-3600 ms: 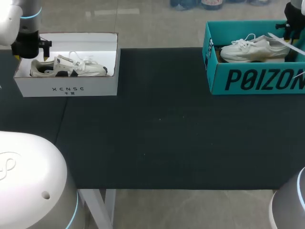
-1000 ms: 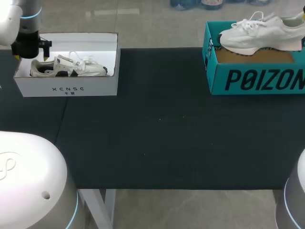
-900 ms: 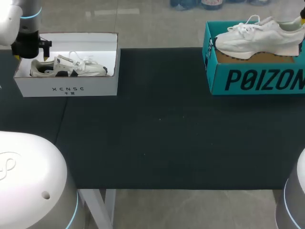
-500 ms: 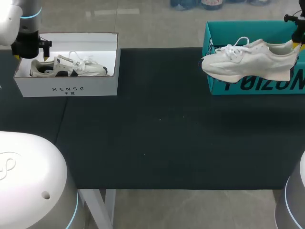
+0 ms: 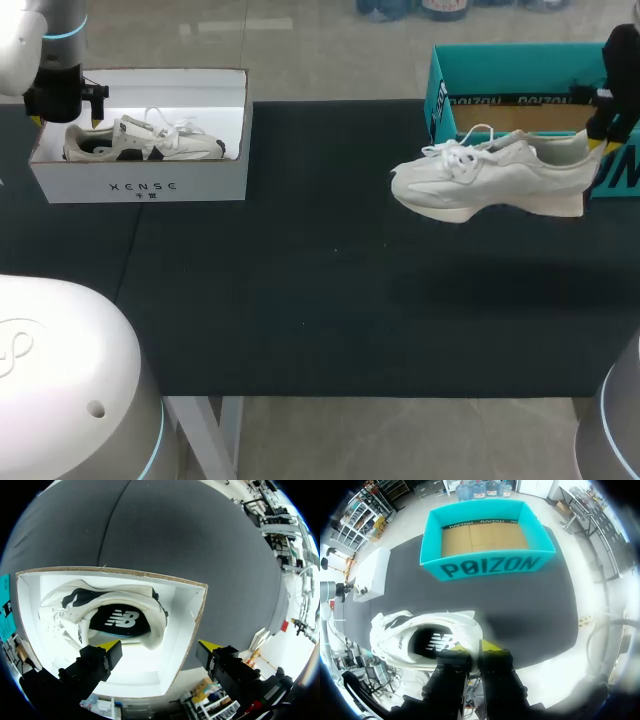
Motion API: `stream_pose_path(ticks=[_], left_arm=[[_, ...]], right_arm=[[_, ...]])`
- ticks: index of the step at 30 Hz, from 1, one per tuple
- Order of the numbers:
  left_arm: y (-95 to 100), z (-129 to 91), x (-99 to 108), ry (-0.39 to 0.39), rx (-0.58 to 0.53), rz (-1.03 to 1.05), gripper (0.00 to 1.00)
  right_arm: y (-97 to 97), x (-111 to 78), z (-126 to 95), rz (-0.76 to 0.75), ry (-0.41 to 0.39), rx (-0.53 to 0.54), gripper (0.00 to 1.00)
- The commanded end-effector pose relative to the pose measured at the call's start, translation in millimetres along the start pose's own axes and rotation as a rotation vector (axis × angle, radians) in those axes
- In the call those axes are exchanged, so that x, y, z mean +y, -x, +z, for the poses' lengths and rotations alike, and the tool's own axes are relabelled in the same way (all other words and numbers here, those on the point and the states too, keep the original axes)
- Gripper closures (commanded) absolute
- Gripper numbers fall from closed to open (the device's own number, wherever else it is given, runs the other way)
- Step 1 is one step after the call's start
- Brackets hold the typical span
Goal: Take the shoe out of the shoebox, open the shoe tongue, remove and reinsert the insole, then place the shoe into the shoebox
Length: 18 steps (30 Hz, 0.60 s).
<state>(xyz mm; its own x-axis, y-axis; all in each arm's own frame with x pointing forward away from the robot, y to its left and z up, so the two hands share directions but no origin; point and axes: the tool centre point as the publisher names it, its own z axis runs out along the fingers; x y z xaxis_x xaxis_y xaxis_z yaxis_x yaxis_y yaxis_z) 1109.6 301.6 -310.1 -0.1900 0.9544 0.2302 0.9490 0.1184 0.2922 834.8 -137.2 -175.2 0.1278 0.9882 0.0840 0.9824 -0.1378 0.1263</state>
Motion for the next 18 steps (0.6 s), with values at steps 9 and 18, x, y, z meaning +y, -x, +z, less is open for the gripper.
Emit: stream_pose_path(ticks=[9, 18], left_arm=[[0.0, 0, -1, 0.002, 0.001, 0.001, 0.0], [0.0, 0, -1, 0.002, 0.001, 0.001, 0.0]], right_arm=[[-18.0, -23.9, 24, -0.018, 0.222, 0.009, 1.0], [-24.6, -28.3, 29, -0.029, 0.213, 0.007, 1.0]])
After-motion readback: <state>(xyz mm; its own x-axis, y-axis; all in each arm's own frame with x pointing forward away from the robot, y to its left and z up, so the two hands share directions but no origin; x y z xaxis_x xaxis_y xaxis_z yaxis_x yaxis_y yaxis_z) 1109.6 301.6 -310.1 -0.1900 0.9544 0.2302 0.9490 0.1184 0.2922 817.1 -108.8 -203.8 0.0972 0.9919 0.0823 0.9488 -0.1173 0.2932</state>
